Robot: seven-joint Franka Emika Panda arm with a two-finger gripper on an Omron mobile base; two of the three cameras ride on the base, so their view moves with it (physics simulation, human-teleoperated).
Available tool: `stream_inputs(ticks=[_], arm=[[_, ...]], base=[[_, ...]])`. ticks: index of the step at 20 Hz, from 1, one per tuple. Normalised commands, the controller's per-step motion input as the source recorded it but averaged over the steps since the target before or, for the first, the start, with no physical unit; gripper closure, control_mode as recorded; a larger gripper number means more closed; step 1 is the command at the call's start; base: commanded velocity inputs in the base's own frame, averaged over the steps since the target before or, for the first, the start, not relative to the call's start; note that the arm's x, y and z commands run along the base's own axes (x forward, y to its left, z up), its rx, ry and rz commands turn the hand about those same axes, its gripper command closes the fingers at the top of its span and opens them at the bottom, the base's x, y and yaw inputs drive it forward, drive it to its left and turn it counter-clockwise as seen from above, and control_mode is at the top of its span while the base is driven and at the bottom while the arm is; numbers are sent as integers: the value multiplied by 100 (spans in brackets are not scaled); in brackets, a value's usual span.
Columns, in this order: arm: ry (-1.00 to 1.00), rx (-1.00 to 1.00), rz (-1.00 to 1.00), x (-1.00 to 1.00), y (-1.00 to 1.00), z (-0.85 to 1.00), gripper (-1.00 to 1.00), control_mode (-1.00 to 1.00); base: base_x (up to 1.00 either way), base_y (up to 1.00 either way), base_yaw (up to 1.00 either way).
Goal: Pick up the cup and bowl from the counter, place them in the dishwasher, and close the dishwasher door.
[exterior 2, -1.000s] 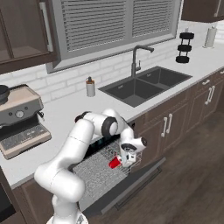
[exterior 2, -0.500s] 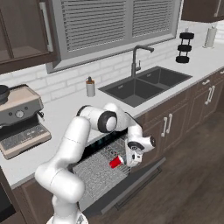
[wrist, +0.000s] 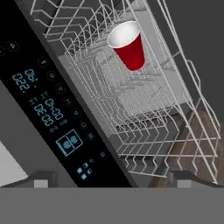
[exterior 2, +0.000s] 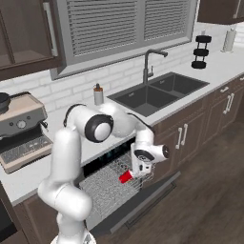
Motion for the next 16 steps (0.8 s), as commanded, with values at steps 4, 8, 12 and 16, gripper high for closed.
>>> stream_inputs(ticks=[4,8,12,16], arm=[[-21,-1,0,-69,62,100,-100,-100],[-14,-4,2,-27,70,100,-100,-100],[-1,-5,7,24,77,86,-100,-100],[0,-10,9,49,74,51,-100,-100]], base=[[0,0,0],[0,0,0],[0,0,0],[0,0,0]])
